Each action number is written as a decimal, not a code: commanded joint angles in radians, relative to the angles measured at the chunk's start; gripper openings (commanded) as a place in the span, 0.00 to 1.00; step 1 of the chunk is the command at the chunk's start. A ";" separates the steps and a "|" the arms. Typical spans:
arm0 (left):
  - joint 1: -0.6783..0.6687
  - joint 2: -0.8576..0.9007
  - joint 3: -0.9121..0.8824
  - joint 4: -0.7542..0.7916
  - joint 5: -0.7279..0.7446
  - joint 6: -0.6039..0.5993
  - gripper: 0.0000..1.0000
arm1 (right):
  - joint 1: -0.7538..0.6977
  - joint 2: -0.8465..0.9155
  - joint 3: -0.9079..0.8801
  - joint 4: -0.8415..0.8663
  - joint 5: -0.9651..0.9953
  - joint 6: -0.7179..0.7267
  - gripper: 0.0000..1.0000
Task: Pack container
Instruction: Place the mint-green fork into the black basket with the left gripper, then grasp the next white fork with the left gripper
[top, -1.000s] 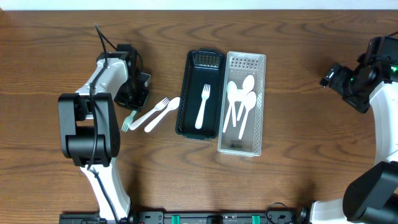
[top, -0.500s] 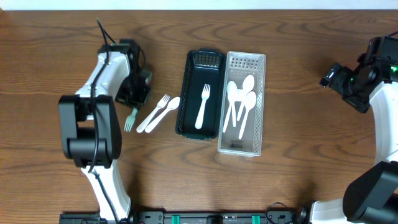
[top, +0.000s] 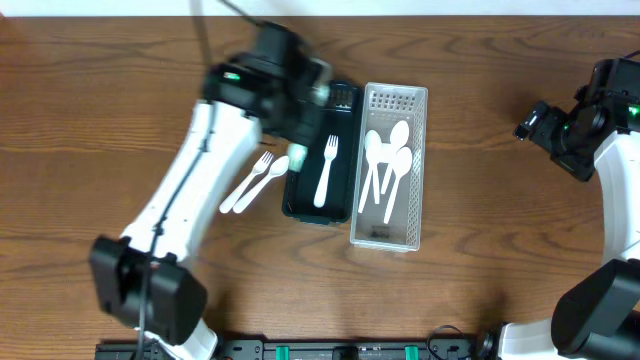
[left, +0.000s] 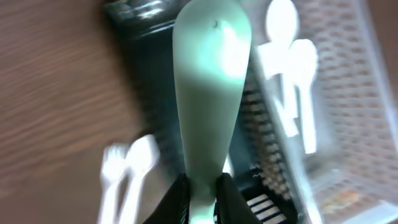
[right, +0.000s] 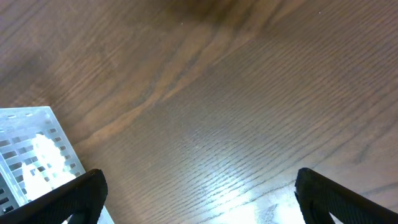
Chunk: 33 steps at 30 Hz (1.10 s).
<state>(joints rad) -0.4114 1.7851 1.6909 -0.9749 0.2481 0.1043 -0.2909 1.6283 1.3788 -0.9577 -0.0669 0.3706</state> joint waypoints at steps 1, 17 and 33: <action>-0.065 0.064 -0.008 0.029 -0.063 -0.130 0.06 | -0.003 0.001 -0.002 -0.001 0.011 -0.013 0.99; -0.048 0.029 0.048 0.024 -0.109 -0.192 0.64 | -0.003 0.001 -0.002 -0.003 0.010 -0.013 0.99; 0.296 0.098 -0.073 -0.124 -0.279 0.179 0.71 | -0.003 0.001 -0.002 0.002 0.010 -0.013 0.99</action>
<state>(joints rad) -0.1452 1.8263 1.6390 -1.0920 -0.0589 0.1471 -0.2909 1.6283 1.3788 -0.9588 -0.0669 0.3706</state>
